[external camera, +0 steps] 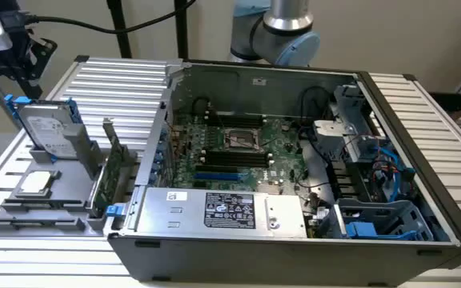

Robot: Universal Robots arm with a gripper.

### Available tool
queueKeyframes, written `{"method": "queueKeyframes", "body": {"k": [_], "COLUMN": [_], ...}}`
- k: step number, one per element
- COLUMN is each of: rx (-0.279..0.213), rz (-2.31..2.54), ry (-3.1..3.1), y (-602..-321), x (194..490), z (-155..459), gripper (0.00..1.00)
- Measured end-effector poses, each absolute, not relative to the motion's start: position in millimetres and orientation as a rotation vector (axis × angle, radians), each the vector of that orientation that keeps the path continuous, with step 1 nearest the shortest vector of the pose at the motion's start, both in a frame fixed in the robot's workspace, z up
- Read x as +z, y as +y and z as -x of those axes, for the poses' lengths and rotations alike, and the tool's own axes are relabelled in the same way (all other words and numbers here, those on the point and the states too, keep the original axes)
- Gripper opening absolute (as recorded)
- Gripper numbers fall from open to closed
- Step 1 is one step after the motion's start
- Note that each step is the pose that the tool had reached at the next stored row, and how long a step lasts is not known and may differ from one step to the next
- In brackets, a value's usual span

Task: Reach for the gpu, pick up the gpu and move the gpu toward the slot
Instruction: 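Reach for the gpu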

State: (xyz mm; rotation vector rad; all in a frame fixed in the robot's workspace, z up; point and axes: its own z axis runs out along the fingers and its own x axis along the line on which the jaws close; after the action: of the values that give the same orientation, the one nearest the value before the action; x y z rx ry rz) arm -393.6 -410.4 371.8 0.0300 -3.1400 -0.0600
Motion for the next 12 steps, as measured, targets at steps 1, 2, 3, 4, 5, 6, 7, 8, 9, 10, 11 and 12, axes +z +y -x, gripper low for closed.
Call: {"method": "queueKeyframes", "body": {"k": [1, 2, 3, 4, 5, 6, 7, 8, 9, 10, 11, 12], "rx": [-0.06, -0.06, -0.06, -0.06, -0.06, -0.06, -0.06, -0.06, -0.06, -0.06, -0.06, -0.06], "rz": [-0.03, -0.03, -0.03, -0.03, -0.03, -0.03, -0.03, -0.03, -0.03, -0.03, -0.03, -0.03], "ry": [-3.14, -3.14, -3.14, -3.14, -3.14, -3.14, -3.14, -3.14, -3.14, -3.14, -3.14, -3.14], "y": [-410.4, -410.4, -410.4, -410.4, -410.4, -410.4, -410.4, -410.4, -410.4, -410.4, -410.4, -410.4], "x": [371.8, 371.8, 371.8, 371.8, 371.8, 371.8, 371.8, 371.8, 371.8, 371.8, 371.8, 371.8], "z": [393.6, 393.6, 393.6, 393.6, 393.6, 393.6, 393.6, 393.6, 393.6, 393.6, 393.6, 393.6], "gripper": [0.11, 0.11, 0.11, 0.11, 0.11, 0.11, 0.11, 0.11, 0.11, 0.11, 0.11, 0.11]}}
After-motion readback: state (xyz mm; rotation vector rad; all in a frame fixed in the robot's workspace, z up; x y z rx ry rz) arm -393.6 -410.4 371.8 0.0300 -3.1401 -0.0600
